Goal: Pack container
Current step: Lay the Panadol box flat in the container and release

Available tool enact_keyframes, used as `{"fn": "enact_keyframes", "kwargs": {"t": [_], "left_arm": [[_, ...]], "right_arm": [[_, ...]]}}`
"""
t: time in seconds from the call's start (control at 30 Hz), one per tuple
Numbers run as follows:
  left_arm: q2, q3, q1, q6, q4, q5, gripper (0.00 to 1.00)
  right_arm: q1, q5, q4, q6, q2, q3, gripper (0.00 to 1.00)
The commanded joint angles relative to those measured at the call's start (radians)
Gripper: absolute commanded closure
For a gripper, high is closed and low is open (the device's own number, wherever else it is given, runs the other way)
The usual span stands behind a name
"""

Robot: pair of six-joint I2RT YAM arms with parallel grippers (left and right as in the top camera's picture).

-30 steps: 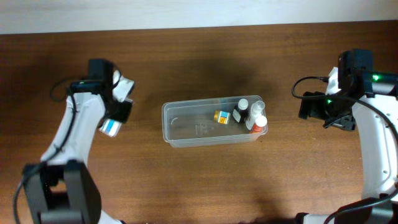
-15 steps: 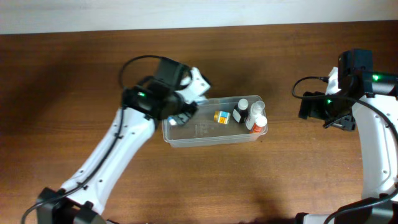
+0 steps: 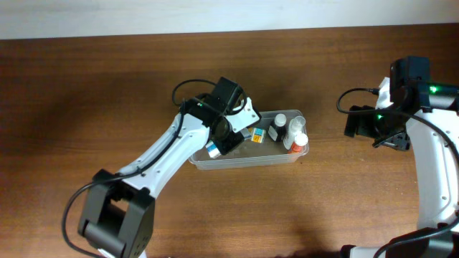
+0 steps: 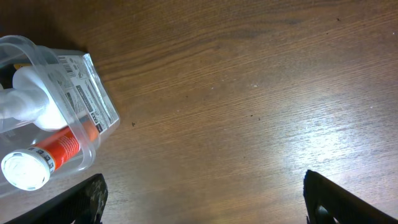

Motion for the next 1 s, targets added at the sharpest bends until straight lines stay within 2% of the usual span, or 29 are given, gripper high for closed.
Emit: {"fn": "enact_keyframes", "kwargs": {"t": [0.0, 0.07, 0.13, 0.37, 0.53, 0.73, 0.9, 0.93, 0.97], "left_arm": [[0.012, 0.008, 0.0, 0.013, 0.002, -0.027, 0.28], [-0.002, 0.024, 0.0, 0.013, -0.011, -0.054, 0.06], [-0.036, 0.056, 0.0, 0.013, -0.026, -0.076, 0.01], [-0.222, 0.146, 0.041, 0.0, -0.035, -0.129, 0.01], [-0.329, 0.146, 0.178, -0.229, -0.063, -0.187, 0.01], [-0.344, 0.145, 0.431, -0.522, -0.153, -0.188, 0.01], [-0.336, 0.144, 0.578, -0.596, -0.171, -0.188, 0.01], [-0.336, 0.144, 0.604, -0.596, -0.171, -0.188, 0.01], [-0.336, 0.144, 0.62, -0.596, -0.171, -0.187, 0.01]], "right_arm": [[-0.004, -0.002, 0.0, 0.001, 0.005, -0.001, 0.07], [-0.004, -0.002, 0.0, 0.001, 0.005, -0.001, 0.07], [-0.004, -0.002, 0.0, 0.001, 0.005, -0.001, 0.07], [-0.004, -0.002, 0.0, -0.007, 0.005, -0.001, 0.07], [-0.003, -0.002, 0.013, -0.026, 0.005, -0.001, 0.07], [0.018, -0.003, 0.103, -0.073, 0.004, 0.003, 0.07], [0.089, -0.002, 0.267, -0.168, 0.005, 0.005, 0.07], [0.11, -0.002, 0.304, -0.186, 0.005, 0.005, 0.06], [0.12, -0.002, 0.32, -0.189, 0.005, 0.005, 0.0]]}}
